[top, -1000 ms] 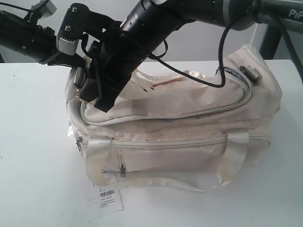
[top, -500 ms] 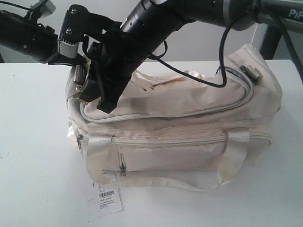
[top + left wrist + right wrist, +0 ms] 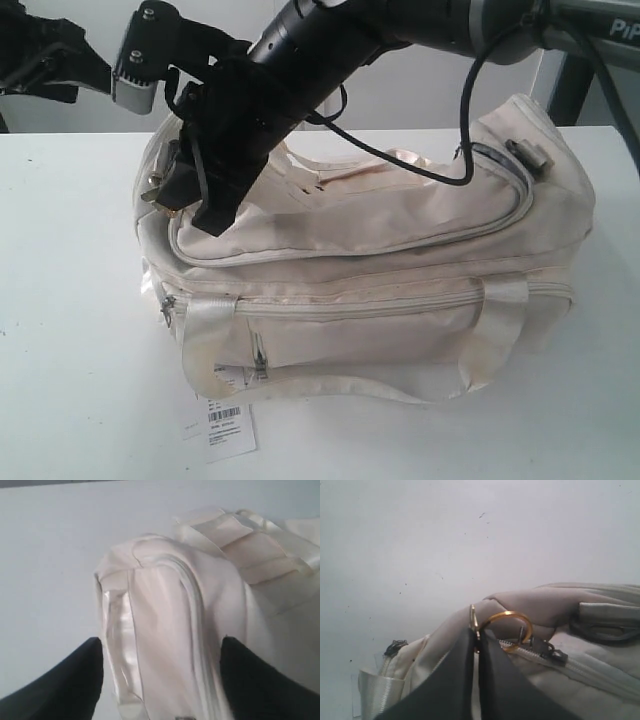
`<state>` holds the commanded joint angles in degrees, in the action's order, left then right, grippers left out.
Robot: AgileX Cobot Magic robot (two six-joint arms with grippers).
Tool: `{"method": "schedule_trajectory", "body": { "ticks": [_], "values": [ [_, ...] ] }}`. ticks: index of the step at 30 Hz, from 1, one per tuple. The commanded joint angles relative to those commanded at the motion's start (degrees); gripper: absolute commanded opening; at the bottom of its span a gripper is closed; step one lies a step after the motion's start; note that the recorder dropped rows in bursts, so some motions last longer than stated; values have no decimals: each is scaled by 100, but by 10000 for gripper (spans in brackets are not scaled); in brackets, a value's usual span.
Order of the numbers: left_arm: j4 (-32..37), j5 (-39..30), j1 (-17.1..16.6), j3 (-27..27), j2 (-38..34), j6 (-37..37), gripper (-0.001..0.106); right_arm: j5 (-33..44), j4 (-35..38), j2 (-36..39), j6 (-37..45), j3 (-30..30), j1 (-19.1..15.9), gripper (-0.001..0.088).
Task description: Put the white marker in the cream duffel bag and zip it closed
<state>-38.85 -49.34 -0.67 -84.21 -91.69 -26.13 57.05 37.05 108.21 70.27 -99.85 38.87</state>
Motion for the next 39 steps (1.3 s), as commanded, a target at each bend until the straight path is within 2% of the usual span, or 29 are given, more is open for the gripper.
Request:
{"method": "schedule_trajectory", "body": {
  "ticks": [4,8,11,14,18,20,27,35,39],
  "values": [
    [-510,211,11,1045,393,-117,671,0,-11,0,0,0,0,0],
    [-1870,897,11,2057,702,-1024,671,136,-123,0,-145,0,0,0],
    [-2325,1557,11,2547,776,-1279,671,253,-207,0,-157,0,0,0],
    [-3036,1808,11,2828,664,-1791,671,308,-207,-12,-157,0,0,0],
    [-4234,1412,23,2881,422,-2685,671,342,-207,-12,-157,0,0,0],
    [-4459,1233,23,2881,300,-2901,671,342,-207,-12,-157,0,0,0],
    [-4166,1245,32,2881,178,-2940,671,257,-217,-12,-157,0,0,0],
    [-3574,1248,435,2881,130,-2807,671,245,-217,-12,-264,0,0,0],
    [-3476,1334,479,2881,130,-2735,640,245,-217,-12,-307,0,0,0]
  ]
}}
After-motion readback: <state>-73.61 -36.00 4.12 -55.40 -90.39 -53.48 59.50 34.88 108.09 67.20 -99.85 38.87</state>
